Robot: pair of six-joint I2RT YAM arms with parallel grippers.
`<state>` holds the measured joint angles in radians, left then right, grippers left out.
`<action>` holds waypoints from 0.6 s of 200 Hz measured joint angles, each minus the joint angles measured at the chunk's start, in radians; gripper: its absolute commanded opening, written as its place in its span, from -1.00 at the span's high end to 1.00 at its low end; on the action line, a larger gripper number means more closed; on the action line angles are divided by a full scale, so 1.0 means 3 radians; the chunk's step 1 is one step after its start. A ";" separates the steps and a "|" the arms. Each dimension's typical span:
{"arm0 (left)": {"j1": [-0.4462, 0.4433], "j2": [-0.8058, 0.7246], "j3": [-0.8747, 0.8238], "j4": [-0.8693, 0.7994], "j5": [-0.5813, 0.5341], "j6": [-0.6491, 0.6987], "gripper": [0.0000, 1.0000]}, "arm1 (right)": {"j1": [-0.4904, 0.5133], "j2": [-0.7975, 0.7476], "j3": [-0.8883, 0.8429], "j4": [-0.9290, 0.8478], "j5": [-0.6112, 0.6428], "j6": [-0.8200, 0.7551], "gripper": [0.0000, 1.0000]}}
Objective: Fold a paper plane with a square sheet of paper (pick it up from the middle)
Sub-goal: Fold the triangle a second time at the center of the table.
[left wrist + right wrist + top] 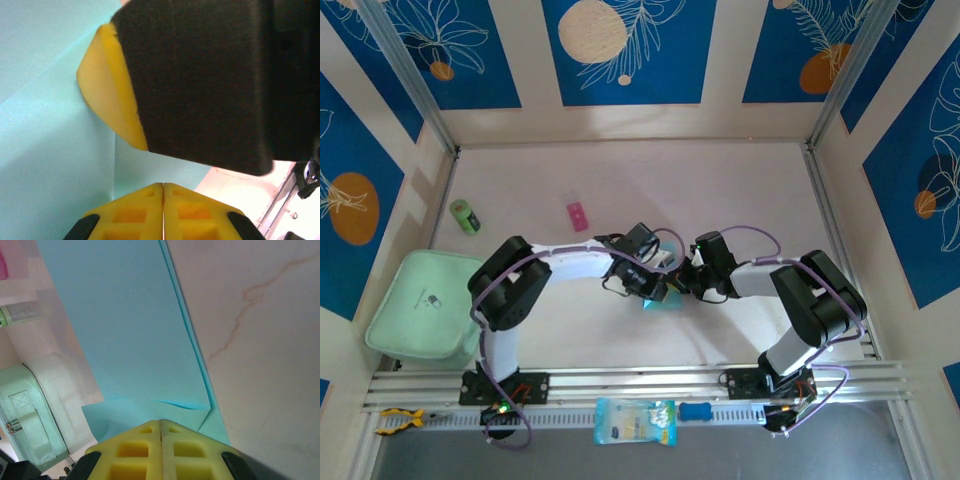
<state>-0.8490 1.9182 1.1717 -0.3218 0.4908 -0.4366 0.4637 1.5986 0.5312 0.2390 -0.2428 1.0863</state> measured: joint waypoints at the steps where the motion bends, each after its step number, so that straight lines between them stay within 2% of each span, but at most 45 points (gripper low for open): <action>1: 0.0000 0.0001 0.0000 0.0000 -0.0001 0.0000 0.83 | 0.0000 0.0000 0.0000 -0.0001 0.0000 0.0000 1.00; 120: 0.0003 0.0006 -0.0141 0.0013 -0.0107 0.0066 0.82 | 0.0000 0.0000 0.0014 -0.0036 0.0000 -0.0001 1.00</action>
<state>-0.8482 1.9202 1.1294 -0.3180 0.4587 -0.4168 0.4637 1.5986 0.5354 0.2283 -0.2428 1.0859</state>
